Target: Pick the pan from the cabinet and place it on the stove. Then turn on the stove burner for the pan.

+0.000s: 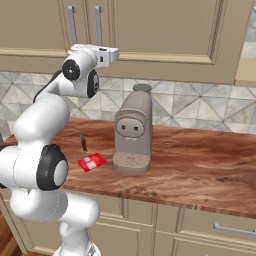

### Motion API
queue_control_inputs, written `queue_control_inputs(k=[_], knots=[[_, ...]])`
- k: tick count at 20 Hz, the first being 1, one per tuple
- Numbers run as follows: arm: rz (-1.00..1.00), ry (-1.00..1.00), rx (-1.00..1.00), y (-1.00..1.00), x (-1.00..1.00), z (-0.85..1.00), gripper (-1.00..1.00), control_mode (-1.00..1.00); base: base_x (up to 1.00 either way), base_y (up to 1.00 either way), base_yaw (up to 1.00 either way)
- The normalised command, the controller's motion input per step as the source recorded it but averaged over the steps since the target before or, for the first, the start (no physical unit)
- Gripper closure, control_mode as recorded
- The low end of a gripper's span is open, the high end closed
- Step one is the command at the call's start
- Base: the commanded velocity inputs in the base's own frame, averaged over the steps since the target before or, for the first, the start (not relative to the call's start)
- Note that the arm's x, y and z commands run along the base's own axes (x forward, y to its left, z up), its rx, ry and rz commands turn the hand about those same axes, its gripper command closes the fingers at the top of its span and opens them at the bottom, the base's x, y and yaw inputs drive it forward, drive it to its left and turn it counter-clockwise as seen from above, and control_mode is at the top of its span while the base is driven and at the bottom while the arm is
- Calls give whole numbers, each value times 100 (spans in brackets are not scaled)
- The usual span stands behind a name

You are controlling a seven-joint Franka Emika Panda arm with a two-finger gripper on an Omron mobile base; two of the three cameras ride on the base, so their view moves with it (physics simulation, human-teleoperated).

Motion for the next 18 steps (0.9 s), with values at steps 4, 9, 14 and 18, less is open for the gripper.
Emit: queue_control_inputs(k=[4, 9, 14, 18], knots=[[0, 0, -2, 0, 10, -9, 100, -100, 0, 0, 0], [-1, 0, 0, -5, -5, -2, 100, -100, 0, 0, 0], [-1, 0, 0, -30, -29, -7, 100, -100, 0, 0, 0], [0, 0, 0, -57, -38, -13, 100, -100, 0, 0, 0]])
